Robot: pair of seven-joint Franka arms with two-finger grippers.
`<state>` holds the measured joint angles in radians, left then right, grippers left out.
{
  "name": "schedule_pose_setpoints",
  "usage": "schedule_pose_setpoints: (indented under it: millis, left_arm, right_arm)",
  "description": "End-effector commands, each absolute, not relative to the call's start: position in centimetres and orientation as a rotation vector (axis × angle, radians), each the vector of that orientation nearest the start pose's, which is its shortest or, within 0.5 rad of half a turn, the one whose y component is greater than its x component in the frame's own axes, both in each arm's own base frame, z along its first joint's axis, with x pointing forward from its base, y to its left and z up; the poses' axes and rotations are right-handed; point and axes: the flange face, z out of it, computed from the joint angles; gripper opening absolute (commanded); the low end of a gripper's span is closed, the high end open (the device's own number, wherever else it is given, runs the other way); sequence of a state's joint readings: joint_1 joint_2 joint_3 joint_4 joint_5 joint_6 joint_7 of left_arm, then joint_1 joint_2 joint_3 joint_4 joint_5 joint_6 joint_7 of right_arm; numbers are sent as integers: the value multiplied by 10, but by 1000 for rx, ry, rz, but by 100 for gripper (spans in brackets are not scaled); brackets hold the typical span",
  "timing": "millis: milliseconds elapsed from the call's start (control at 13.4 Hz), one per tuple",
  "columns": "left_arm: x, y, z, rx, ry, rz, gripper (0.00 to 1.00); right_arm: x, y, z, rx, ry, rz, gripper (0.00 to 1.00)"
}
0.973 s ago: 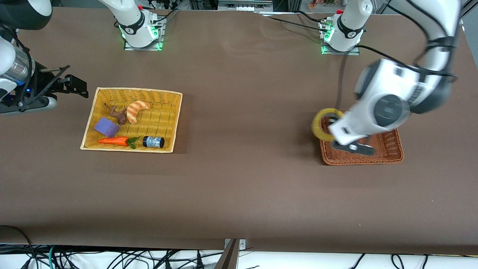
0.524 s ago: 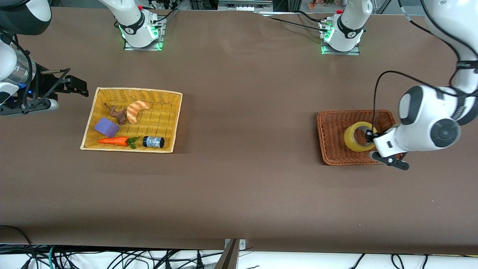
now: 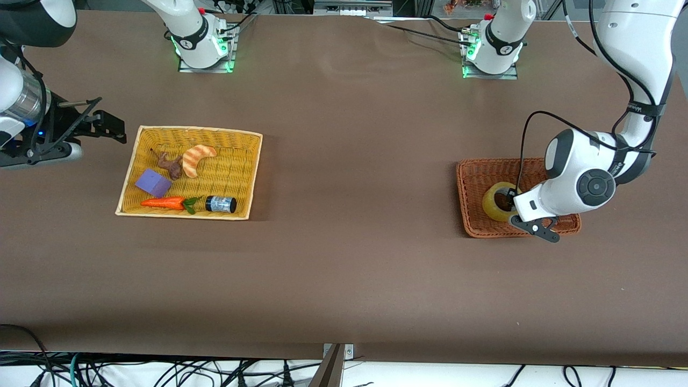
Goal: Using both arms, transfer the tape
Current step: 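Lower the tape into the wicker basket and open the left gripper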
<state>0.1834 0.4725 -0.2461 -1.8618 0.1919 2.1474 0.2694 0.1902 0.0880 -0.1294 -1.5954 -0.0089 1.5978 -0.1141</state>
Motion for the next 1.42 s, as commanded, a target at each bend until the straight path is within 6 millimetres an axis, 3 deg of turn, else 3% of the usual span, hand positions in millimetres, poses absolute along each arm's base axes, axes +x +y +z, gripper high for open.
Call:
schedule_pose_setpoints:
  millis: [0,75,299,449,599,674,824,1048,1348]
  left_arm:
    - [621,-53,343,-2990,735,202,100]
    - [621,-68,374,-2977,761,178,100]
    - [621,-97,494,-2994,752,77,100]
    - [620,-96,562,-3132,708,39,100]
    - [603,-83,605,-3117,645,-62,100]
    - [590,-69,613,-3122,513,-68,100]
    - [574,-64,608,-3145,115,-31,100]
    - [549,-67,595,-3140,101,2,100]
    - [549,-68,594,-3195,86,22,100]
  right_arm:
    - [582,38,564,-3162,-285,119,100]
    - [584,41,564,-3175,-299,101,100]
    - [591,42,575,-3178,-301,-14,100]
    - [592,44,575,-3172,-302,-27,100]
    - [593,46,572,-3178,-312,-27,100]
    - [595,50,571,-3176,-322,-34,100]
    - [595,52,570,-3176,-330,-35,100]
    - [594,52,571,-3175,-348,-19,100]
    - [591,42,569,-3172,-329,30,100]
